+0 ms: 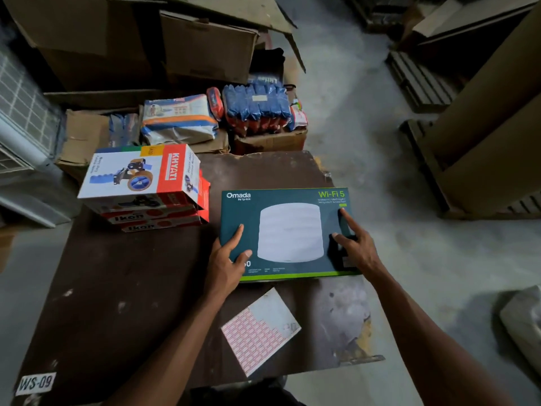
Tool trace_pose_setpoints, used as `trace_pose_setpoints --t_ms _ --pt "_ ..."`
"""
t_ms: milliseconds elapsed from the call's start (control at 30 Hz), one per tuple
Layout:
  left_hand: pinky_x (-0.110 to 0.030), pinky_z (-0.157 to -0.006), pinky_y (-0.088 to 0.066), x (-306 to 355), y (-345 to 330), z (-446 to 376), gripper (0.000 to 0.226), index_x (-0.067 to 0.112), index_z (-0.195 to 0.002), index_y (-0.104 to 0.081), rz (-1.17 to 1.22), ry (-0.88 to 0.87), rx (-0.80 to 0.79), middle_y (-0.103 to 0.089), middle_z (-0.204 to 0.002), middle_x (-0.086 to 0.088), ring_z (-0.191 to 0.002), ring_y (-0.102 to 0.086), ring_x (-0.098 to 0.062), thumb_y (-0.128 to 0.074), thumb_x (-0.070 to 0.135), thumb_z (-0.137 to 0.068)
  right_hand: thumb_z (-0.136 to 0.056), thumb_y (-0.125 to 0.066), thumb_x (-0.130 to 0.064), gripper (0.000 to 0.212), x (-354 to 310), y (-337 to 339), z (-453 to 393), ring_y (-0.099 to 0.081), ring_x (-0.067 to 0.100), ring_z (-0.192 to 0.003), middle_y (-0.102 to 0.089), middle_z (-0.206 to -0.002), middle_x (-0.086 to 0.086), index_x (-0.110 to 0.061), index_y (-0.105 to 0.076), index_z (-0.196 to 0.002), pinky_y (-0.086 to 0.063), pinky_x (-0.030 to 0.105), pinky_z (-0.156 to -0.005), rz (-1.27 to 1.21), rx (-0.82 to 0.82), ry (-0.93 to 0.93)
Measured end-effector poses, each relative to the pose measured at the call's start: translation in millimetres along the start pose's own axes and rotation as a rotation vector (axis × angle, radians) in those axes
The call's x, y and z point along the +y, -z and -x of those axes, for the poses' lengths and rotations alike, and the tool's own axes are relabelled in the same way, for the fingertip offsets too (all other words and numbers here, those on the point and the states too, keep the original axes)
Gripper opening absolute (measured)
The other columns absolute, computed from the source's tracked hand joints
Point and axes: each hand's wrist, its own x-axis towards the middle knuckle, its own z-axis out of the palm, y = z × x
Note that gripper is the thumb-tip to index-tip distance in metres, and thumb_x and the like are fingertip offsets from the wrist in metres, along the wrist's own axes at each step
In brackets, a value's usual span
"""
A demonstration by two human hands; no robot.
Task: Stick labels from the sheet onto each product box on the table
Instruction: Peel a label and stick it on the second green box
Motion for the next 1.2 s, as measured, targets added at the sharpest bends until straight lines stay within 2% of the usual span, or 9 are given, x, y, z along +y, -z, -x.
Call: trace_pose_setpoints --t_ms 67,233,333,500,633,733,833,1033,1200 --pt "-0.023 -0.11 -0.037 6 -20 -14 0.062 0.035 -0.147 -0.052 -0.02 0.011 -0.017 -0.049 -0.133 -0.011 -0.127 -0.054 -0.024 -0.074 0.02 -0.091 -0.094 -0.071 -0.017 0.07 11 12 -19 -0.06 0.015 -0.071 -0.068 -0.11 0.01 -0.046 -0.045 -0.152 -0.053 0.016 -0.056 -0.005 -0.005 -0.019" --pt "-0.038 -0.114 -0.042 13 -59 -34 0.061 0.04 -0.148 -0.049 -0.077 0.073 -0.054 -0.048 -0.134 -0.013 -0.127 -0.054 -0.028 -0.071 0.026 -0.093 -0.093 -0.072 -0.012 0.072 37 28 -52 -0.064 0.019 -0.08 -0.066 -0.118 0.007 -0.042 -0.045 -0.153 -0.055 0.015 -0.06 -0.034 -0.036 -0.04" --pt "-0.043 -0.113 -0.044 11 -78 -35 0.061 0.041 -0.148 -0.047 -0.082 0.113 -0.065 -0.047 -0.137 -0.013 -0.128 -0.054 -0.028 -0.071 0.027 -0.094 -0.093 -0.073 -0.016 0.072 54 32 -66 -0.067 0.02 -0.087 -0.064 -0.123 0.006 -0.045 -0.045 -0.152 -0.06 0.024 -0.07 -0.05 -0.055 -0.065" --pt "-0.042 -0.114 -0.043 5 -94 -30 0.061 0.04 -0.149 -0.047 -0.098 0.145 -0.072 -0.047 -0.138 -0.012 -0.129 -0.053 -0.027 -0.071 0.028 -0.094 -0.092 -0.075 -0.023 0.073 74 35 -73 -0.069 0.024 -0.096 -0.065 -0.127 0.006 -0.052 -0.044 -0.15 -0.062 0.041 -0.087 -0.045 -0.084 -0.086" --pt "-0.042 -0.112 -0.046 4 -96 -35 0.061 0.041 -0.148 -0.047 -0.098 0.159 -0.067 -0.047 -0.139 -0.011 -0.129 -0.054 -0.026 -0.071 0.028 -0.094 -0.089 -0.075 -0.028 0.074 76 37 -79 -0.069 0.025 -0.101 -0.065 -0.129 0.004 -0.058 -0.041 -0.148 -0.061 0.045 -0.092 -0.006 -0.099 -0.071" --pt "-0.043 -0.111 -0.047 5 -98 -38 0.063 0.043 -0.148 -0.047 -0.09 0.17 -0.057 -0.047 -0.137 -0.011 -0.127 -0.056 -0.027 -0.073 0.028 -0.093 -0.09 -0.075 -0.027 0.075 74 38 -83 -0.068 0.027 -0.103 -0.062 -0.131 0.003 -0.055 -0.041 -0.15 -0.06 0.043 -0.092 -0.002 -0.117 -0.077" --pt "-0.043 -0.113 -0.044 7 -100 -38 0.063 0.043 -0.149 -0.045 -0.105 0.182 -0.063 -0.046 -0.139 -0.012 -0.128 -0.054 -0.027 -0.071 0.028 -0.094 -0.088 -0.076 -0.03 0.076 76 39 -89 -0.067 0.027 -0.106 -0.061 -0.132 0.001 -0.058 -0.04 -0.149 -0.057 0.047 -0.098 -0.001 -0.131 -0.078" --pt "-0.036 -0.113 -0.042 11 -97 -37 0.064 0.04 -0.152 -0.042 -0.115 0.177 -0.091 -0.044 -0.144 -0.011 -0.132 -0.051 -0.025 -0.07 0.027 -0.095 -0.088 -0.072 -0.019 0.075 76 38 -88 -0.069 0.028 -0.102 -0.061 -0.135 0.004 -0.056 -0.044 -0.147 -0.06 0.047 -0.093 -0.062 -0.113 -0.11" --pt "-0.027 -0.112 -0.037 15 -95 -36 0.064 0.04 -0.153 -0.04 -0.131 0.181 -0.113 -0.043 -0.145 -0.012 -0.134 -0.05 -0.023 -0.068 0.027 -0.097 -0.091 -0.07 -0.016 0.075 72 36 -86 -0.067 0.031 -0.103 -0.058 -0.136 0.005 -0.05 -0.043 -0.151 -0.059 0.041 -0.089 -0.041 -0.107 -0.13"
